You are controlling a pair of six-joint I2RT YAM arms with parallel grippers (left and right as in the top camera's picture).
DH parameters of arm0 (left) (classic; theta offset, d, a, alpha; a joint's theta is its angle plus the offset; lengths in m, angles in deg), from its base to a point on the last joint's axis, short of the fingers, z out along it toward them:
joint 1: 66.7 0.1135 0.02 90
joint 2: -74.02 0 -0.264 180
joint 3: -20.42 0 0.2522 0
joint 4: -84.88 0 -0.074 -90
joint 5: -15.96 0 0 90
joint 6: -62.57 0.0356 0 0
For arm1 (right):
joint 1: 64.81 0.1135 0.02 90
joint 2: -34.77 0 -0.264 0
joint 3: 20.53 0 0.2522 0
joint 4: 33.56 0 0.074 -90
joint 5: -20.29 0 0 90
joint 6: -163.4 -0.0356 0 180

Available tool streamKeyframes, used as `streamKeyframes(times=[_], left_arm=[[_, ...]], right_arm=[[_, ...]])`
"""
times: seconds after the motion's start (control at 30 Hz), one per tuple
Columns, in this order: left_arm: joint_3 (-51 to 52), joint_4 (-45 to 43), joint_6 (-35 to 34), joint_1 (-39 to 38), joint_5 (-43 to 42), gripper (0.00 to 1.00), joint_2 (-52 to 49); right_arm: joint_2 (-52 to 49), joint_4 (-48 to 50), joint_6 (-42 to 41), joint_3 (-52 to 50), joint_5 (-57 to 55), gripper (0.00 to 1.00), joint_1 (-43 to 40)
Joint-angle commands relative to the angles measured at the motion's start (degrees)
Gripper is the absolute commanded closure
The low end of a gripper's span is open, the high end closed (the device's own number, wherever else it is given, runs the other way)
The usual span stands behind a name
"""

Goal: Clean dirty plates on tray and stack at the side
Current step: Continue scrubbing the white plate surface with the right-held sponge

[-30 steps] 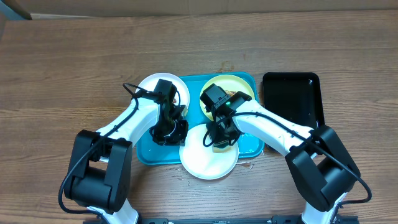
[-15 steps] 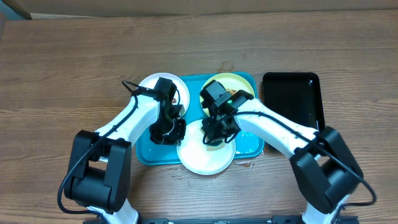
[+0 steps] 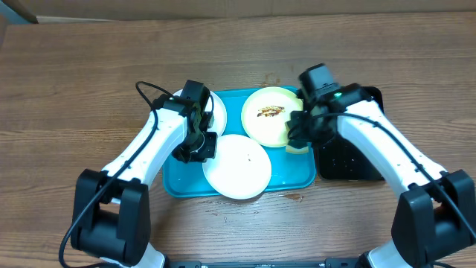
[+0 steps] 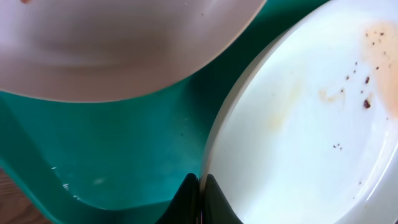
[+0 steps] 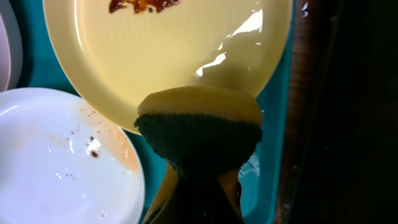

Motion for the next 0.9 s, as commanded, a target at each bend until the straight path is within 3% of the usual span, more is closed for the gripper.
streamKeyframes(times=[0.0, 0.3, 0.87], left_arm=[[-1.49, -0.04, -1.62, -0.26, 2.56, 0.96, 1.97], [-1.22, -1.09, -1.62, -2.71, 2.67, 0.96, 0.48], [-1.07, -0.92, -2.23, -3.5, 2.62, 0.96, 0.44]], right_arm=[[1.6, 0.22, 4.0, 1.49, 6.08, 0.96, -0.57], [1.31, 2.16, 5.25, 1.36, 9.05, 0.96, 7.34], [-8.07, 8.15, 0.2, 0.57, 8.74, 0.96, 19.32]])
